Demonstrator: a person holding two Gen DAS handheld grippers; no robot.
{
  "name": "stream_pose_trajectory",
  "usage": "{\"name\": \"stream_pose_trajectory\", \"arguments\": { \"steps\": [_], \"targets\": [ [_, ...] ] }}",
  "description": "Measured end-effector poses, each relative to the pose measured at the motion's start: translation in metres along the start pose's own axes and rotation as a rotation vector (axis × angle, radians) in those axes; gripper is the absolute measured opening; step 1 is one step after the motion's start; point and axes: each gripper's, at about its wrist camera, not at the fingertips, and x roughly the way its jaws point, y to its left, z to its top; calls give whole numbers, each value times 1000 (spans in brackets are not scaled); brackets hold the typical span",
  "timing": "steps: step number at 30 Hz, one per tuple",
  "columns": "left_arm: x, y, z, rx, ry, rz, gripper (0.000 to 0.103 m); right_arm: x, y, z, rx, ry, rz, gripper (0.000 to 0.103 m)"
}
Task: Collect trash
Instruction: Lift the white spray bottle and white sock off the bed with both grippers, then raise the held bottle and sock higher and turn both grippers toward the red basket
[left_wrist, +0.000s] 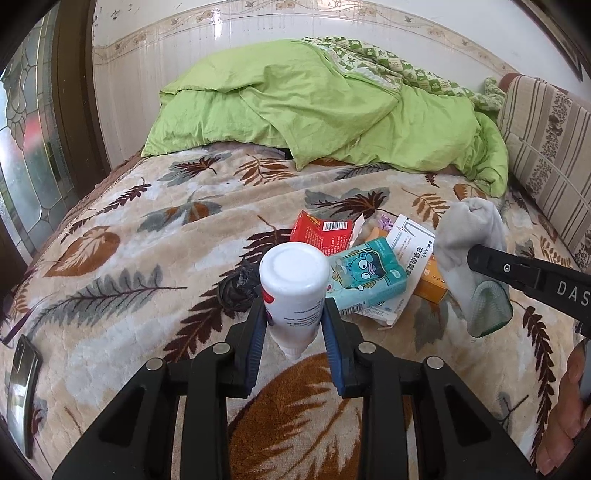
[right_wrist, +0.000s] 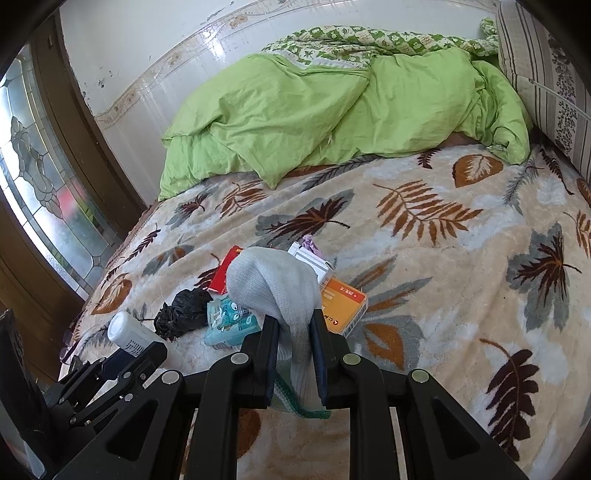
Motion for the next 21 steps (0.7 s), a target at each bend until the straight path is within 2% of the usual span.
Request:
{"name": "stream_pose_trajectory", "arguments": {
  "steps": [21],
  "targets": [
    [-1, 2, 0, -6, -6, -8, 29, -3, 3, 1, -6, -9, 9, 18]
  ]
}}
